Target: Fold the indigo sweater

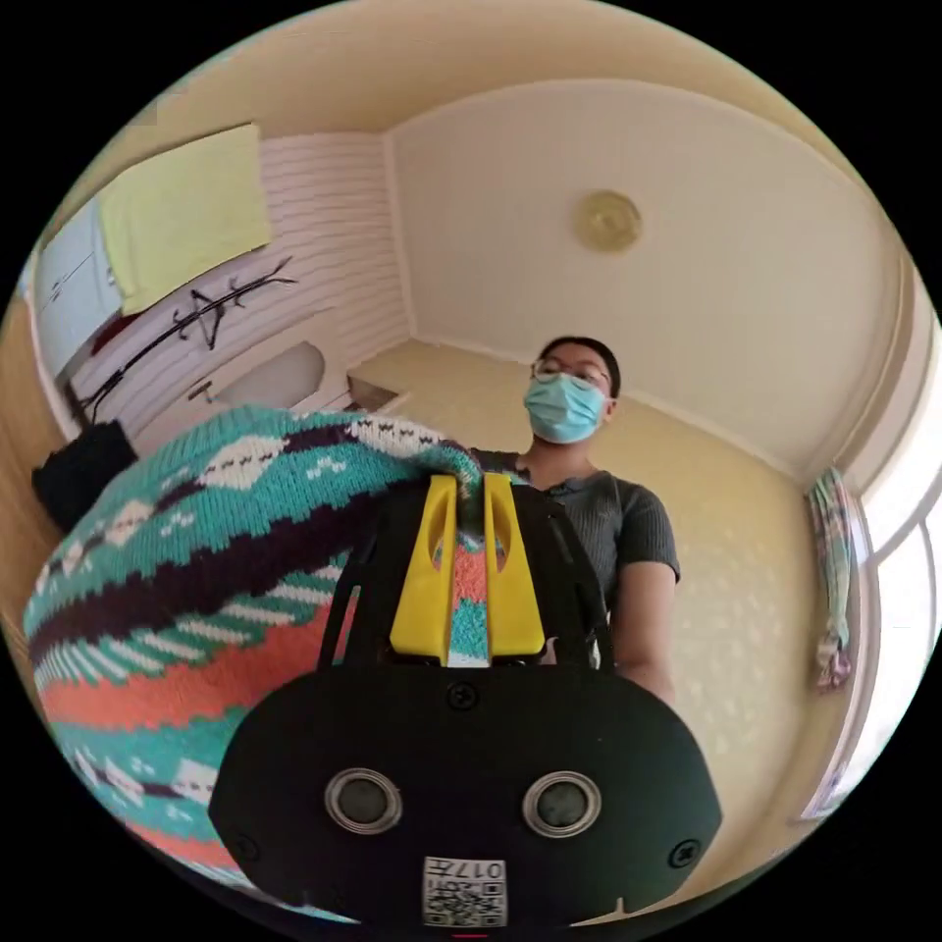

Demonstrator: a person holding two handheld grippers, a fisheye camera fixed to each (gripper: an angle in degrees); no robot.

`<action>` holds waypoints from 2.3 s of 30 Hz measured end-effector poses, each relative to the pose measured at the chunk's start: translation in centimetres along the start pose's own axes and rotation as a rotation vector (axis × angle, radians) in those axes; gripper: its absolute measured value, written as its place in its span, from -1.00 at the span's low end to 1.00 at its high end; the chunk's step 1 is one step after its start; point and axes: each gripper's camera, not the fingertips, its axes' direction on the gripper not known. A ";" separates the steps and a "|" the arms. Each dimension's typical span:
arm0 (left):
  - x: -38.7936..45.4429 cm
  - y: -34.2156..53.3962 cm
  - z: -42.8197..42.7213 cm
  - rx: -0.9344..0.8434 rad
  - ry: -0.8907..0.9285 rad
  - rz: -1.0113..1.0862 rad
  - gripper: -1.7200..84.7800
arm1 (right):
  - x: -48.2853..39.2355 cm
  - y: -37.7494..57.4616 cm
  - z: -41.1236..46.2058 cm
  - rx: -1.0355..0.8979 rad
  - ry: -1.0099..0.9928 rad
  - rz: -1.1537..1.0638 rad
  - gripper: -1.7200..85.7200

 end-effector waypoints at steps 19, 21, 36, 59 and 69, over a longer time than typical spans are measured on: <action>23.4 9.1 14.2 -0.018 0.295 0.803 -0.85 | 4.3 6.0 10.6 -0.001 0.827 0.092 -0.53; 24.4 10.5 15.3 0.010 0.271 0.846 -0.85 | 5.4 4.7 15.4 -0.144 0.787 0.018 -0.50; 28.6 19.3 21.5 -0.007 0.016 0.849 -0.85 | 1.7 1.9 21.5 0.302 1.372 0.144 -0.88; 7.6 17.2 45.6 -0.626 -1.079 0.070 -0.68 | -27.6 1.2 33.9 1.346 1.938 -0.434 -0.88; 0.3 16.2 52.6 -0.687 -1.444 -0.040 -0.77 | -34.3 1.5 32.9 1.666 2.013 -0.409 -0.88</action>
